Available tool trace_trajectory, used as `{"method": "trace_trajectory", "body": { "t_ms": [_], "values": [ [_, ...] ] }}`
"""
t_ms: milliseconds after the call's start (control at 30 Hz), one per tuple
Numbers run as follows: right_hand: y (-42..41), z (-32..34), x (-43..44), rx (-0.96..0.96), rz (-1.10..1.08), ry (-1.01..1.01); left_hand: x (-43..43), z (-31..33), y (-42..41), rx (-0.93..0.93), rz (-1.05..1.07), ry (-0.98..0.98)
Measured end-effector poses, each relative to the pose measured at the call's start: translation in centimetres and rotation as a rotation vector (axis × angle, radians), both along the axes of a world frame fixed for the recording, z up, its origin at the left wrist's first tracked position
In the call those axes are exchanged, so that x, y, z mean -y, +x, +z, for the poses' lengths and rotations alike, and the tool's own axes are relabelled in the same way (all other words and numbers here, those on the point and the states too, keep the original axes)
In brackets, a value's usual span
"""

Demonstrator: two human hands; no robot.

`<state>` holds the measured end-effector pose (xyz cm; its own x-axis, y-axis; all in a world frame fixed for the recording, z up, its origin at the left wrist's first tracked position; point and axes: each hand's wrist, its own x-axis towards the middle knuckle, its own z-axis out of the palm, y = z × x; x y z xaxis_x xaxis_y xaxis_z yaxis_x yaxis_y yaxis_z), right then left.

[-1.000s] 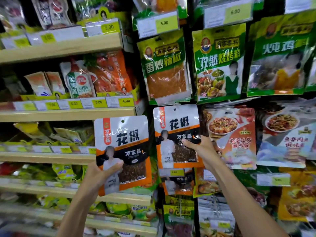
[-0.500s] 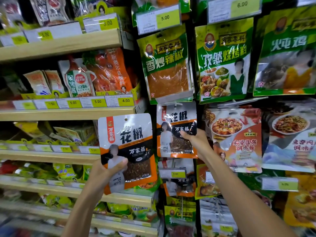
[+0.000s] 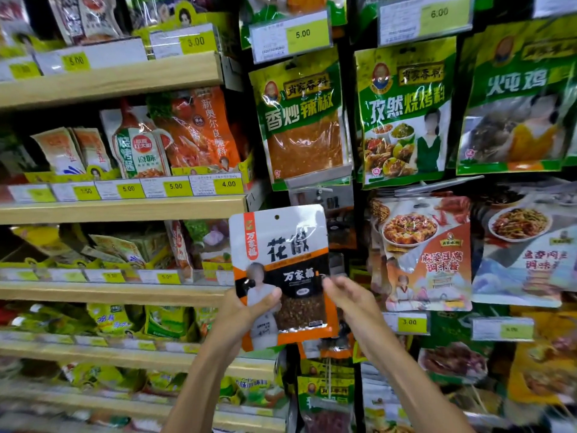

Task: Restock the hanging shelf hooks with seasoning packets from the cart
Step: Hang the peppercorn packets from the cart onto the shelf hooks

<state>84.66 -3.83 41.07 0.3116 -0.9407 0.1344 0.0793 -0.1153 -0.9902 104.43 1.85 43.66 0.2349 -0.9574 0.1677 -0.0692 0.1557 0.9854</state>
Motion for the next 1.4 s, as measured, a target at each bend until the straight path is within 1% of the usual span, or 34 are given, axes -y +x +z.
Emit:
{"method": "trace_trajectory", "body": {
  "t_ms": [67, 100, 167, 200, 233, 300, 333, 367, 433, 500, 600, 800, 1100, 1300, 1400],
  "values": [
    [0.0, 0.3, -0.3, -0.03, -0.003, 0.0, 0.7, 0.1, -1.6, 0.026, 0.014, 0.015],
    [-0.1, 0.4, -0.3, -0.014, -0.029, -0.002, 1.0, 0.1, -2.2, 0.081, 0.022, 0.005],
    [-0.5, 0.5, -0.2, 0.02, -0.049, 0.002, 1.5, 0.5, -2.4, 0.282, 0.096, -0.085],
    [-0.7, 0.6, 0.0, 0.024, -0.053, -0.01, 1.6, 1.0, -2.0, 0.382, 0.196, -0.163],
    [-0.8, 0.7, 0.1, 0.015, -0.062, -0.018, 1.9, 1.7, -1.2, 0.486, 0.342, -0.268],
    [-0.9, 0.9, 0.6, 0.004, -0.095, -0.026, 2.9, 3.7, 0.8, 0.753, 0.7, -0.548],
    [-1.0, 1.0, 0.9, 0.001, -0.118, -0.029, 3.6, 4.8, 1.9, 0.901, 0.839, -0.672],
    [-1.0, 1.2, 1.2, 0.003, -0.149, -0.04, 4.5, 6.0, 2.7, 1.026, 0.922, -0.758],
    [-1.0, 1.4, 2.0, 0.019, -0.185, -0.063, 6.3, 7.8, 4.1, 1.208, 0.958, -0.834],
    [-1.0, 1.7, 2.7, 0.024, -0.202, -0.07, 8.0, 8.5, 5.0, 1.304, 0.935, -0.838],
    [-0.8, 2.0, 3.3, 0.038, -0.183, -0.069, 9.5, 8.3, 5.9, 1.343, 0.883, -0.839],
    [-0.3, 2.4, 3.8, 0.061, -0.231, -0.031, 10.4, 7.2, 6.6, 1.309, 0.9, -0.886],
    [-0.1, 1.6, 5.3, 0.061, -0.274, -0.002, 10.4, 6.0, 7.8, 1.32, 0.819, -0.956],
    [1.1, 2.7, 9.3, 0.014, -0.362, -0.015, 10.4, 6.0, 8.0, 1.345, 0.811, -0.953],
    [1.7, 2.7, 11.5, -0.022, -0.384, -0.054, 10.1, 6.0, 8.1, 1.351, 0.787, -0.934]
  ]
}}
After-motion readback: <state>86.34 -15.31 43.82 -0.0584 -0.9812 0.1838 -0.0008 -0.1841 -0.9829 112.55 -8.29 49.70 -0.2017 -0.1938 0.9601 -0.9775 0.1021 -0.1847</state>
